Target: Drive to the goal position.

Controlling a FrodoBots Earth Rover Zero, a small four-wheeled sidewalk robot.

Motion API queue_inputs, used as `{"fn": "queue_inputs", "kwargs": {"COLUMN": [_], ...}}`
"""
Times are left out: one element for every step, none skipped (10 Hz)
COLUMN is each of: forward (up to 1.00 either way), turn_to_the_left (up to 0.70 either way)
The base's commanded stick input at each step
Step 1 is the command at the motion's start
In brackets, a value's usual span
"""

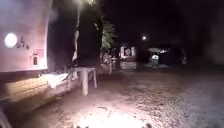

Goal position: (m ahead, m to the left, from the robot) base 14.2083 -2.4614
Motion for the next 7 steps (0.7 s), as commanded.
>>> {"fn": "queue_inputs", "kwargs": {"forward": [0.0, 0.0, 0.0, 0.0, 0.0, 0.0, 0.0], "turn_to_the_left": [-0.7, -0.7, -0.7, -0.7, -0.7, -0.7, -0.7]}}
